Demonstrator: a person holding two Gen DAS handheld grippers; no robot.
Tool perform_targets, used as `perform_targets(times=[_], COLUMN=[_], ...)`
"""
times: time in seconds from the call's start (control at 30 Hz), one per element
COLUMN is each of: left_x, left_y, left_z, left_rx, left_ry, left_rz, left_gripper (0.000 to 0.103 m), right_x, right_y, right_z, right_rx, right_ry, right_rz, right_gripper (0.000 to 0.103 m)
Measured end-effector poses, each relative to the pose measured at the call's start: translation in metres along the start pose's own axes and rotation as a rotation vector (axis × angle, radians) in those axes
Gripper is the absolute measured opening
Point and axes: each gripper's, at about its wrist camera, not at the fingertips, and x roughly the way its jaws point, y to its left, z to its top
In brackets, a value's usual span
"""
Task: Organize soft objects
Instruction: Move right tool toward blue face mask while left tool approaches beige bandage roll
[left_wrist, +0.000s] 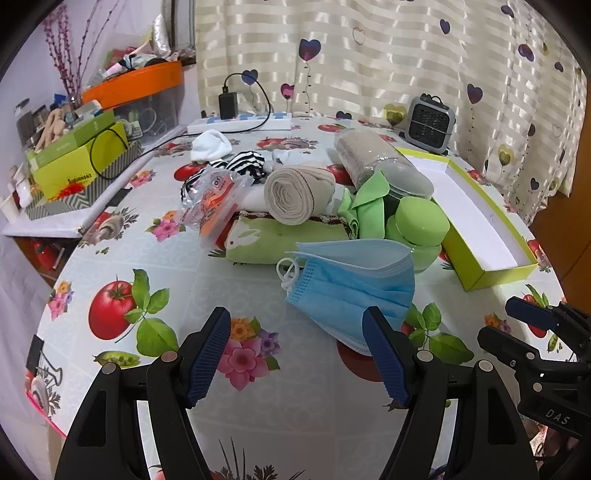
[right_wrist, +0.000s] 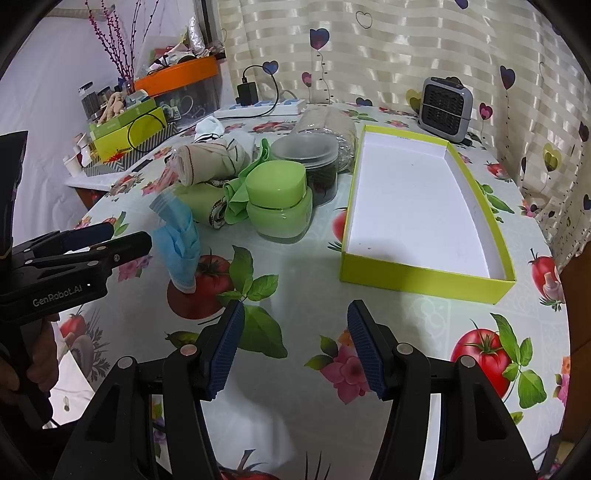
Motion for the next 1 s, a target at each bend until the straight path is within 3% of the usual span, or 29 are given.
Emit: perform_targets(times=[1.0], left_x=[0.000], left_y=[-0.010], left_z=[0.004], left_rx=[-0.014], left_ry=[0.007], left_rz=[-0.047], left_gripper=[0.074], right_x=[0.003], right_y=[0.003], right_z=[0.006], right_rx=[-0.015], right_ry=[-0.007], right_rz=[0.019], right_gripper=[0.059])
